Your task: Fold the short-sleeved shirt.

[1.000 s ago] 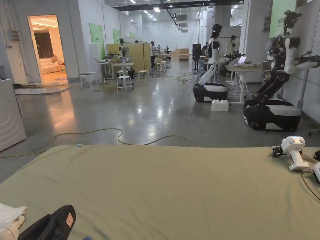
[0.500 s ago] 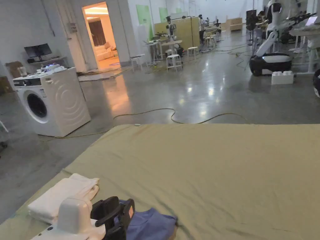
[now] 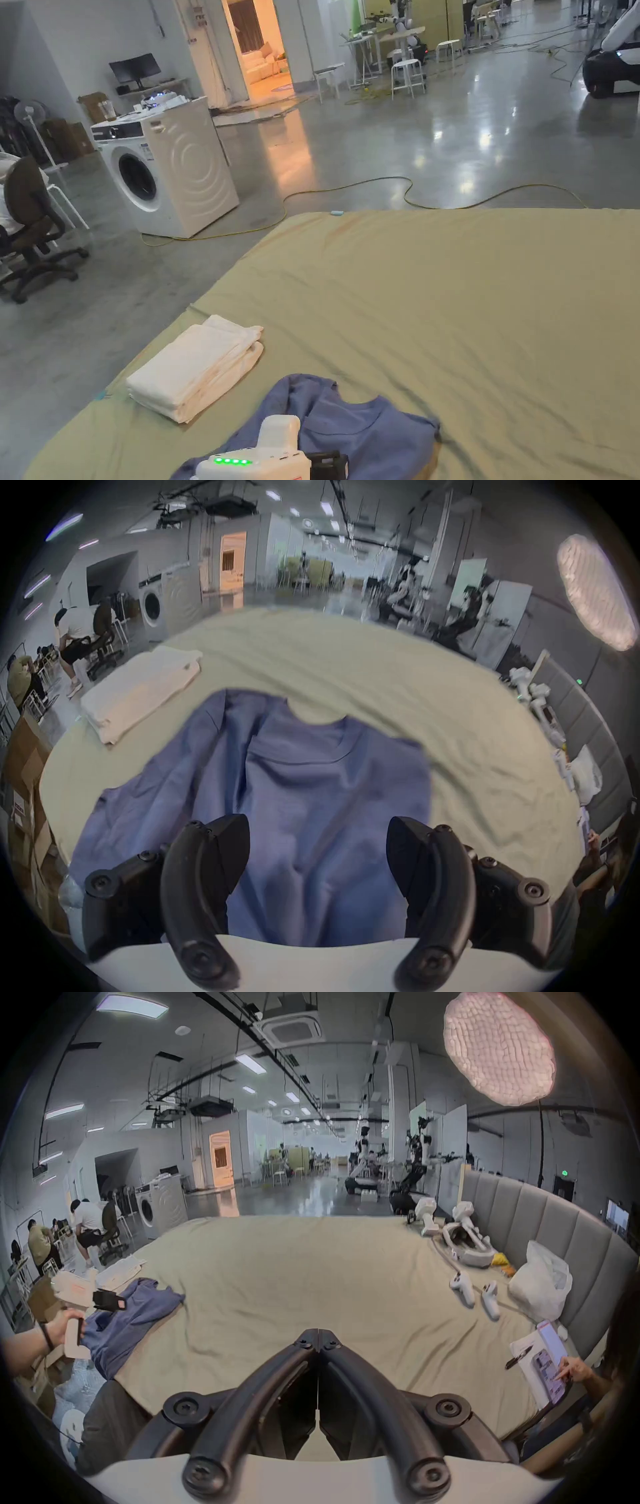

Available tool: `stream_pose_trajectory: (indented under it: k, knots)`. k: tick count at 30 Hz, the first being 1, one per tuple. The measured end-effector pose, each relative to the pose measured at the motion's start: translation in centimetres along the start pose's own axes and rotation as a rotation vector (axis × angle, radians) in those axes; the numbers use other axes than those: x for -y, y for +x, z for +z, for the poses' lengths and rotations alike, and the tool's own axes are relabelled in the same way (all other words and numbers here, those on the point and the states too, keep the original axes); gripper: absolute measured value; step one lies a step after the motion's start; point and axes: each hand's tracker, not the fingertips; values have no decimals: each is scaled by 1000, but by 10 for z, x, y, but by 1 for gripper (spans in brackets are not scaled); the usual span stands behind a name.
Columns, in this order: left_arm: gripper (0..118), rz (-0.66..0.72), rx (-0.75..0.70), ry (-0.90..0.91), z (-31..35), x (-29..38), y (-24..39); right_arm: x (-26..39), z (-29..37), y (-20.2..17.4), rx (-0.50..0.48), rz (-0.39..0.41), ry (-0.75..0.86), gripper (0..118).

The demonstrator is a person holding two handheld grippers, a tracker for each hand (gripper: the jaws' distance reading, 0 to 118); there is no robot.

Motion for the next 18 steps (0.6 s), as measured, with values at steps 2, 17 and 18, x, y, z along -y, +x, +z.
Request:
stream_pose_trajectory:
  k: [2,17,18]
  knots:
    - [87,20,-42,-62,-31,-4,-6,2,-8,2,-10,-41,-47,0]
    - [7,157,-14,-143,-51,-25,-9,20,-16,16,-27,-68,-142,0]
    - [7,188,12,-70,-34,-33,-9,21,-15,20,-33,-83,-138,0]
